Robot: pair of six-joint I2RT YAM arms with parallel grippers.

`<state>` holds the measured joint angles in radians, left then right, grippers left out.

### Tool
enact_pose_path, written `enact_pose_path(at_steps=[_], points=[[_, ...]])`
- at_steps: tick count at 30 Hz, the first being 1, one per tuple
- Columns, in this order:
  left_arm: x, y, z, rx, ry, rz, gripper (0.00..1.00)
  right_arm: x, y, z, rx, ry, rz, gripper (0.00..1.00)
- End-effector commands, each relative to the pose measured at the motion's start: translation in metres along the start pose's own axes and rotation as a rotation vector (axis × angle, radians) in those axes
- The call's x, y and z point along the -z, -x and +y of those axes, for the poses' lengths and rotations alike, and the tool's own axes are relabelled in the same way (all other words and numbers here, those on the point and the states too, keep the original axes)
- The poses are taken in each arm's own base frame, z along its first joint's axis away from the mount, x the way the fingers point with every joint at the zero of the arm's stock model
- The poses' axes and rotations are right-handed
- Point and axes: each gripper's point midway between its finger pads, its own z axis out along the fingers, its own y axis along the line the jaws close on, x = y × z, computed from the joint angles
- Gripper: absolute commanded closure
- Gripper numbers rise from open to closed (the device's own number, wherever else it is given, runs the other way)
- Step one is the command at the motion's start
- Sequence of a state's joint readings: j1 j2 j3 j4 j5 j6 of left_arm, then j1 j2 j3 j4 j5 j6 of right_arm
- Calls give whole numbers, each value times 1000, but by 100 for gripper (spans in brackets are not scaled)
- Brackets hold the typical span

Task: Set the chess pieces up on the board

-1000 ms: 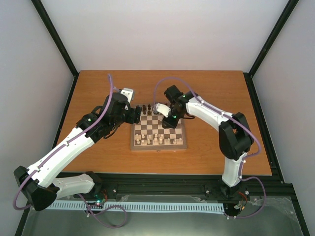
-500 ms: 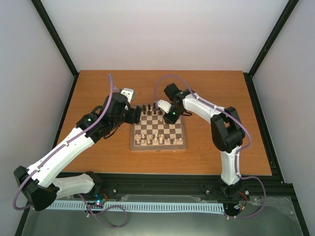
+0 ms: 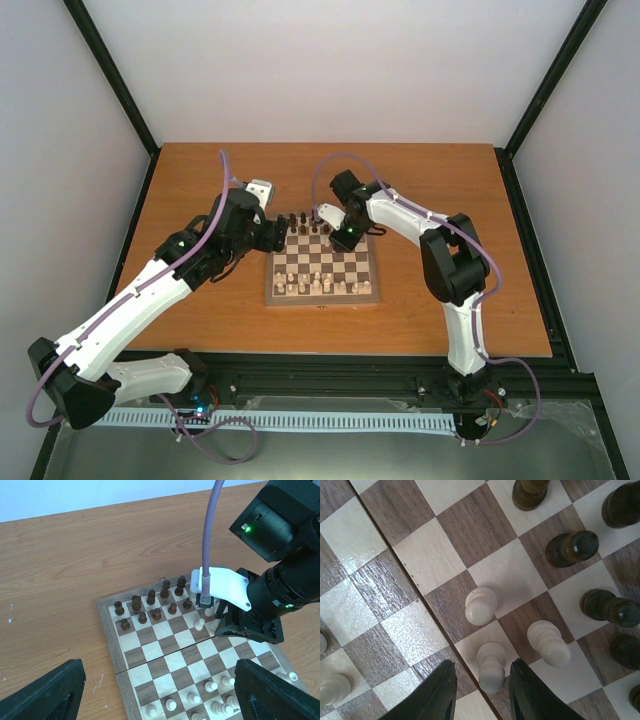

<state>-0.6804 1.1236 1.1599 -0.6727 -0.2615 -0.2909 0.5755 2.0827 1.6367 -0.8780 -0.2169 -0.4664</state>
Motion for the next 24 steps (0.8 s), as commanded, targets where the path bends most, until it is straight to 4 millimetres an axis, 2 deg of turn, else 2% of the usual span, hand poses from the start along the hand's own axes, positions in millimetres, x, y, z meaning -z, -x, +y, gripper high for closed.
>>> enact_pose_path(at_steps=[1,3,7,12,17,20,24], points=[[2,6,1,-6,-3,-16,16,-2,6,-10,-16,-28,-9,68],[2,5,1,-6,-3,-16,16,-3,7,-11,-14,-28,-5,70],[2,5,1,-8,-4,-15,16,-4,6,-9,-8,-17,-6,81],[2,6,1,-7,-4,-16,16,2,1,0,1,7,-11,85],[2,6,2,-9,-4,-16,16,23,-11,23,39,44,-31,85],[2,6,2,-8,-5,-16,16,27,-23,41,77,63,-24,85],[1,5,1,-7,-7,-13,16,22,-36,60,103,96,-12,85]])
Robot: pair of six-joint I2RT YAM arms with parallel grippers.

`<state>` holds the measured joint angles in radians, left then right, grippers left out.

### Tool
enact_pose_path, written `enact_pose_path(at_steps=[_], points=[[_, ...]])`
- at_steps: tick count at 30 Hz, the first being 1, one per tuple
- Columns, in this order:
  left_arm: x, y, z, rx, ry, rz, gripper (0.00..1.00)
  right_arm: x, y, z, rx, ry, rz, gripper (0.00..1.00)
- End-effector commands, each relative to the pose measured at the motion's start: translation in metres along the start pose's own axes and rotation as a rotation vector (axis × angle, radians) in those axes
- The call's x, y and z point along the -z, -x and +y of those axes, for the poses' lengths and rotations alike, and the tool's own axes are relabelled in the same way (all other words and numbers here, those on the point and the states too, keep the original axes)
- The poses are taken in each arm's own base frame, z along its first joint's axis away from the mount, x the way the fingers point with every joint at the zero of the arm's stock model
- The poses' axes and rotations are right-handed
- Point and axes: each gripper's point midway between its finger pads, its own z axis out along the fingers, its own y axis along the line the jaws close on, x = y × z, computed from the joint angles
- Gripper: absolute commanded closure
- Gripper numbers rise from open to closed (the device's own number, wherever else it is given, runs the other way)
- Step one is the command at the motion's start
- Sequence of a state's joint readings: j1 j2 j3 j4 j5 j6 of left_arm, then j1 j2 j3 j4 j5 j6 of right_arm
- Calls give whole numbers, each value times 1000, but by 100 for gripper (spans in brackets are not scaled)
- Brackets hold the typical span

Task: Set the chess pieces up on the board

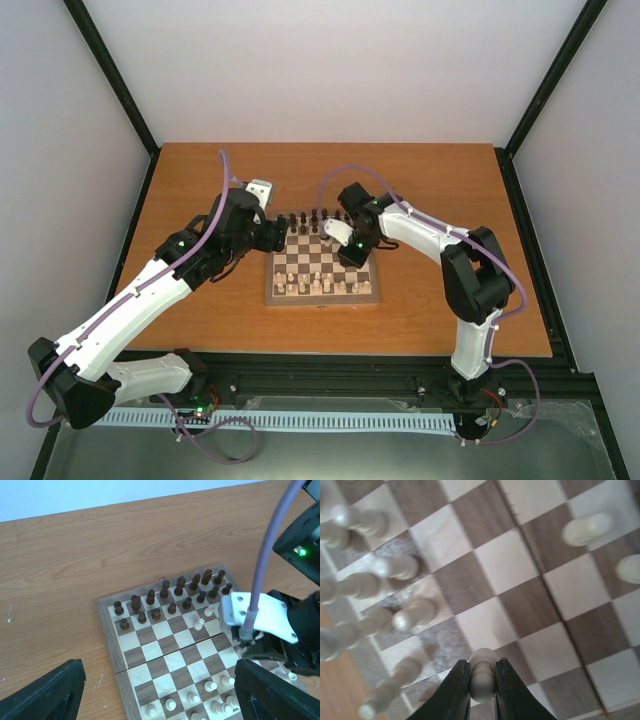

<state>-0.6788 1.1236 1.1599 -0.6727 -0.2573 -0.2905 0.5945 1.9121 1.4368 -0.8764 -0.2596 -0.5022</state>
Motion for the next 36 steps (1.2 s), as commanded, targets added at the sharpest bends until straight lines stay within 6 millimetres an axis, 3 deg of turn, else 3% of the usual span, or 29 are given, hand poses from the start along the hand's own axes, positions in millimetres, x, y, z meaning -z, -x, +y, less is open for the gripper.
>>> enact_pose_path(at_steps=[1,12,26,33,36], points=[[1,5,1,-7,-5,-13,16,0,-3,26,63,45,-14,85],[1,5,1,-10,-3,-10,16,-17,-3,40,100,79,18,85],[1,4,0,-8,-11,-8,16,-24,-8,33,102,37,54,84],[1,4,0,-9,-14,-8,16,-20,-5,35,101,43,42,72],[2,4,0,-8,-15,-9,16,-8,3,37,108,45,16,68]])
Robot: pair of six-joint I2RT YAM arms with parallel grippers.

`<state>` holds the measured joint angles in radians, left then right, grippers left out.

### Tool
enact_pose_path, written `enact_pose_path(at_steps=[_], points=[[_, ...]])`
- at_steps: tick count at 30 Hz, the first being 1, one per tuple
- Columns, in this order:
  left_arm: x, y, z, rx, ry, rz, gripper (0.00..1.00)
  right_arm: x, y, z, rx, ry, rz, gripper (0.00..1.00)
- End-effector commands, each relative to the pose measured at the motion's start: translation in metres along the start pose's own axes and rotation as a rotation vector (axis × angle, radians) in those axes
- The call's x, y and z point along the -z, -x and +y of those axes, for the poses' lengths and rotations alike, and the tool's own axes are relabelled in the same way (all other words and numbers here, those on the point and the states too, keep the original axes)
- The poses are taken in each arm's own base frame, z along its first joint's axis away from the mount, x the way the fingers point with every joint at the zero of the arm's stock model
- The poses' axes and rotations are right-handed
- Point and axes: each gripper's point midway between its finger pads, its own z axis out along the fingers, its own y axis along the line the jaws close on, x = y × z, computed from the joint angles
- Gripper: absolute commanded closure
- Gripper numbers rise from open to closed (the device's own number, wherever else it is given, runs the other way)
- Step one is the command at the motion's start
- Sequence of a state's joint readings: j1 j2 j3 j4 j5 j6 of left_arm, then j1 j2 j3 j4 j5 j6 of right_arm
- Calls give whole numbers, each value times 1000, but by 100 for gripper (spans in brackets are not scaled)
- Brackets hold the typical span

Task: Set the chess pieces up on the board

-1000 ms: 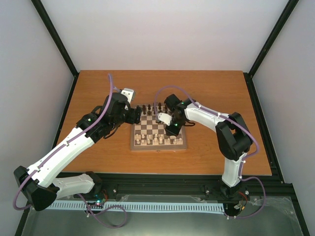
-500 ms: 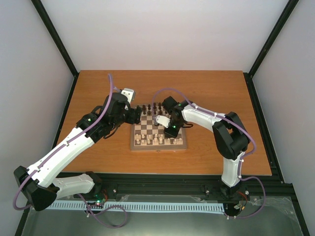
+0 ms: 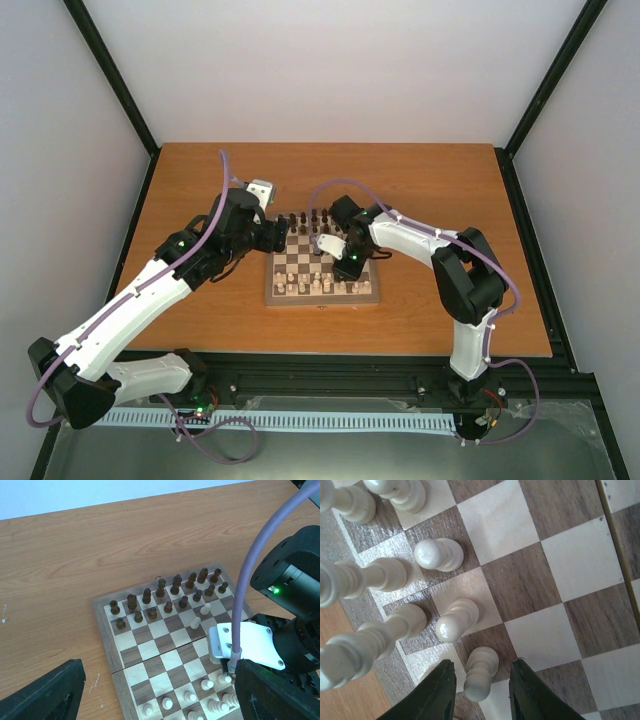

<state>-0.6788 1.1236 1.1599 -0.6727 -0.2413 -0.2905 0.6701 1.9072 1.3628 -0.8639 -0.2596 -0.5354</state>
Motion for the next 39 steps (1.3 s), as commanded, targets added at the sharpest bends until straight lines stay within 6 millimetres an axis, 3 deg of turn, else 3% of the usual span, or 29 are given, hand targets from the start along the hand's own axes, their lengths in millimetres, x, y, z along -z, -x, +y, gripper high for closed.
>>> enact_pose_path(at_steps=[1,6,9,16,20,30,39], points=[[1,5,2,-9,0,-13,16,19,18,2,22,-6,-55,67],[1,5,2,-9,-2,-13,16,50,41,-5,29,-31,-119,64],[2,6,2,-6,-2,-15,16,52,50,-19,8,-73,-119,64],[2,5,2,-7,0,-15,16,29,64,-59,-76,-154,-61,64],[1,5,2,-6,-4,-11,16,21,70,-72,-99,-166,-51,65],[2,5,1,-4,-10,-13,16,8,74,-83,-115,-172,-33,65],[2,6,0,-6,-13,-13,16,1,81,-80,-109,-124,-48,66]])
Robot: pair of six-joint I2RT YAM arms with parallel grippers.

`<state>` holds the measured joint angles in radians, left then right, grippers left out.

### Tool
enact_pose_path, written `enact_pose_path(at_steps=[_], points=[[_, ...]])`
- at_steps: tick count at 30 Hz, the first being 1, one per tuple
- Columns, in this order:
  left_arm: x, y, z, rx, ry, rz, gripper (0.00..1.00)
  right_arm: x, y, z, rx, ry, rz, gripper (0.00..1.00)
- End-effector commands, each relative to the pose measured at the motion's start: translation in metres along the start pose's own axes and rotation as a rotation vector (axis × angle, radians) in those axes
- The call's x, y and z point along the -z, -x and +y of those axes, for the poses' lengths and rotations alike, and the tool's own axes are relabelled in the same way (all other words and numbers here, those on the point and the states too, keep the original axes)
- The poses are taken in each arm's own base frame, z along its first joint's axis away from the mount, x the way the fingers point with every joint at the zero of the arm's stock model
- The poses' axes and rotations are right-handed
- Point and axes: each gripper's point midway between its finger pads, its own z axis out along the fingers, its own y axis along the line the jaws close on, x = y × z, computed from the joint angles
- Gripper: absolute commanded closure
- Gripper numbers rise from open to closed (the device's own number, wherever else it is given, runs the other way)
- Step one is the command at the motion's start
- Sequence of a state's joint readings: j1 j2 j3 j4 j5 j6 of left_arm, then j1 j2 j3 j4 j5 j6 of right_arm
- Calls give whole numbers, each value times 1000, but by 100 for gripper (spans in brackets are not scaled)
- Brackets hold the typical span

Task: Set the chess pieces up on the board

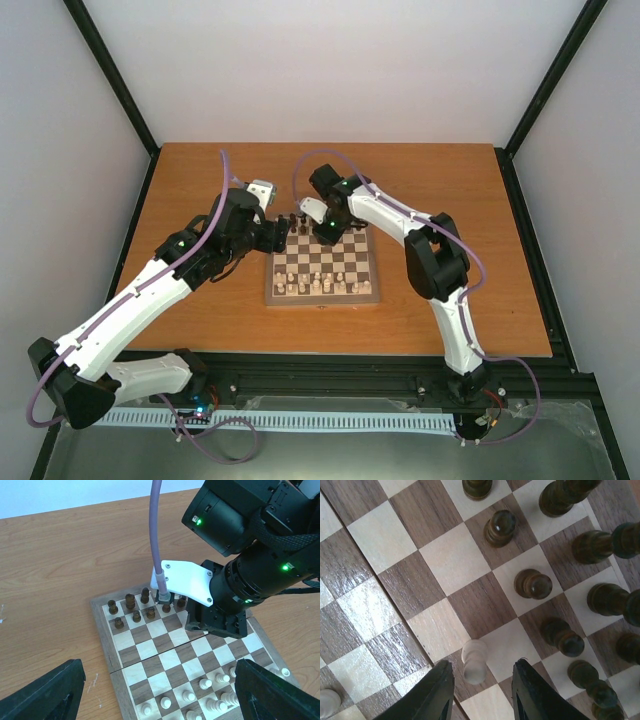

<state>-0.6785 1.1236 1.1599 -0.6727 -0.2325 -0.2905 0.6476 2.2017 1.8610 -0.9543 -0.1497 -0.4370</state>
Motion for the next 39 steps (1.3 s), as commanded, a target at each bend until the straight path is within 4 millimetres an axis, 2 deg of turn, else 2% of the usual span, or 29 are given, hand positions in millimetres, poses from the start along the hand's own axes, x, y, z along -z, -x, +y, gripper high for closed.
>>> enact_pose_path(at_steps=[1,6,11,17,22,26,33,39], points=[[2,6,2,-6,-4,-15,16,-8,3,2,-14,37,5,67],[2,6,2,-6,-4,-14,16,-12,3,3,-15,54,12,75],[2,6,1,-6,-6,-14,16,-12,1,6,-15,65,14,87],[2,6,1,-7,-8,-14,16,6,-4,12,-13,59,-4,90],[2,6,1,-8,-10,-14,16,29,-22,19,0,28,-14,91],[2,5,1,-9,-9,-12,16,45,-45,25,-4,6,-30,91],[1,5,0,-9,-12,-9,16,41,-86,39,1,30,-4,91],[-1,4,1,-11,-3,-5,16,36,-96,50,15,74,4,91]])
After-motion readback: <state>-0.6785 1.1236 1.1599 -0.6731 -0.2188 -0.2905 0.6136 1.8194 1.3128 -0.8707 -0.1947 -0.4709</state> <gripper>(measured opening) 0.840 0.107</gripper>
